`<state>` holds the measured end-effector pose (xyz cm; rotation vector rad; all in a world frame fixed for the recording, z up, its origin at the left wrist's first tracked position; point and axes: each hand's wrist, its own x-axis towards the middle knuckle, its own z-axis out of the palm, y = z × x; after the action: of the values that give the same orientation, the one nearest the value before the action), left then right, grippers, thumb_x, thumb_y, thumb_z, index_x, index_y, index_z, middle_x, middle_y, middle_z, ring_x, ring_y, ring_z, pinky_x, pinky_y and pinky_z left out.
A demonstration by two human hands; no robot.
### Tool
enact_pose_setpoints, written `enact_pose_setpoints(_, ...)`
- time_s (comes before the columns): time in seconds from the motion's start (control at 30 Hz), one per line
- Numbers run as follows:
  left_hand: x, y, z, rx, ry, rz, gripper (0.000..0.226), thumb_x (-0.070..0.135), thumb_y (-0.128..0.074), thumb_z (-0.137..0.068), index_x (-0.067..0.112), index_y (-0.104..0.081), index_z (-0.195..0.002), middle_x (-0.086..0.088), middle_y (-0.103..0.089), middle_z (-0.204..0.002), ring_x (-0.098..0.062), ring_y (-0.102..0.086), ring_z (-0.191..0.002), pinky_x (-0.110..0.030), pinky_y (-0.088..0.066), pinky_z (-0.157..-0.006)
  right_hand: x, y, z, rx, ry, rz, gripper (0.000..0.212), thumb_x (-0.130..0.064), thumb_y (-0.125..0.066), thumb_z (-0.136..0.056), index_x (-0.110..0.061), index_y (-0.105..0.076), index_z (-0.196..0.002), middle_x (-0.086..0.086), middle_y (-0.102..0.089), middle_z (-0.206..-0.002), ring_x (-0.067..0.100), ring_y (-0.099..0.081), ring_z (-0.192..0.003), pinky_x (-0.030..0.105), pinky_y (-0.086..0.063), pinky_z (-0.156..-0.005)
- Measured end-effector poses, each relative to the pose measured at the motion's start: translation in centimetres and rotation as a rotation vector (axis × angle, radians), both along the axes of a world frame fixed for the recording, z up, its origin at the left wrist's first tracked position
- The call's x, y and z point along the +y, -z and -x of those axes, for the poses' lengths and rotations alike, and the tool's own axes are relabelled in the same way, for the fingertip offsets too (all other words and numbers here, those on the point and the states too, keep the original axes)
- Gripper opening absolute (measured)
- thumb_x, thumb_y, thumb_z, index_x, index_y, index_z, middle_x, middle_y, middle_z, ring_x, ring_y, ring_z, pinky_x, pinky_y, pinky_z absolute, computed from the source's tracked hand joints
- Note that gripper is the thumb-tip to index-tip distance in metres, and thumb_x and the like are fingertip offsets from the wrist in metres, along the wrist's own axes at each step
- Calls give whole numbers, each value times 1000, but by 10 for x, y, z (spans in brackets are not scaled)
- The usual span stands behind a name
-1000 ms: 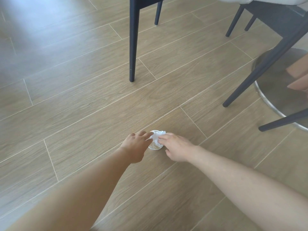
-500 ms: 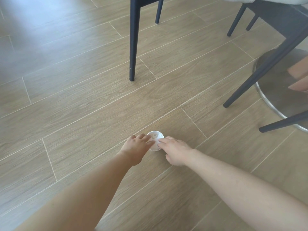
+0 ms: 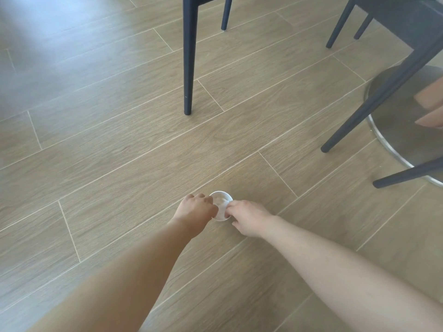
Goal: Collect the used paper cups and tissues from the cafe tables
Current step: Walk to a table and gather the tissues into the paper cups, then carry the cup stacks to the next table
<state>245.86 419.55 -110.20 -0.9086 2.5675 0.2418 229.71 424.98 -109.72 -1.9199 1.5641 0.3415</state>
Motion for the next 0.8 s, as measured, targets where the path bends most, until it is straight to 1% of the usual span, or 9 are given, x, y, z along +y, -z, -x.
enact_pose_setpoints(0.07,-3,-5,1,34,2,-14,20,25,-50,-96,25,-61,-112,1,-55,-119,-19,-50,-110,-30,-39,-88,-1,-5,0,-6,17,25,21,-19,-46,-94,-15,-58,-110,5,-57,-118,29,-56,-105,37,-44,-77)
enact_pose_setpoints(0.17,-15,-27,1,130,-37,-35,25,38,-46,-96,27,-61,-113,5,-56,-120,-17,-51,-110,-30,-40,-90,-7,-29,9,-61,77,110,21,-21,-43,-96,-14,-59,-107,4,-60,-112,28,-57,-101,35,-45,-74)
enact_pose_setpoints(0.3,-41,-92,4,229,14,-21,27,37,-44,-97,30,-59,-119,7,-51,-128,-15,-45,-121,-29,-39,-92,-19,-95,21,-158,147,216,21,-19,-45,-95,-15,-62,-107,3,-62,-112,27,-57,-100,34,-45,-75)
enact_pose_setpoints(0.37,-51,-139,5,274,22,-54,28,33,-44,-98,27,-59,-121,4,-50,-128,-15,-43,-122,-31,-43,-92,-23,-138,21,-211,225,297,18,-20,-50,-93,-16,-64,-104,2,-64,-110,26,-58,-98,36,-47,-76)
enact_pose_setpoints(0.43,-57,-192,1,338,22,-100,28,29,-47,-97,21,-61,-120,0,-52,-126,-18,-45,-121,-35,-43,-94,-24,-185,20,-268,309,372,16,-20,-56,-90,-19,-65,-103,-1,-67,-106,23,-61,-94,33,-48,-73)
enact_pose_setpoints(0.5,-62,-249,-7,405,24,-125,27,25,-50,-96,16,-64,-117,-5,-56,-123,-22,-49,-118,-38,-44,-93,-24,-234,16,-319,365,428,14,-19,-59,-88,-22,-64,-100,-4,-70,-96,21,-62,-83,31,-48,-68)
enact_pose_setpoints(0.6,-70,-338,-20,486,22,-147,22,19,-57,-92,12,-67,-110,-8,-59,-118,-26,-54,-112,-39,-47,-89,-27,-313,6,-374,392,495,7,-19,-61,-86,-23,-64,-92,-5,-68,-81,17,-57,-67,27,-41,-58)
enact_pose_setpoints(0.7,-77,-427,-27,556,37,-125,17,14,-60,-89,9,-70,-103,-10,-63,-111,-29,-57,-105,-35,-47,-85,-33,-398,-2,-400,400,537,5,-20,-62,-86,-22,-64,-90,-6,-68,-82,5,-44,-60,24,-35,-57)
enact_pose_setpoints(0.8,-79,-512,-35,610,56,-91,16,13,-62,-88,8,-70,-100,-12,-64,-106,-30,-59,-102,-35,-47,-85,-39,-484,-7,-399,418,522,6,-20,-61,-86,-23,-62,-91,-7,-69,-87,3,-42,-60,25,-40,-58)
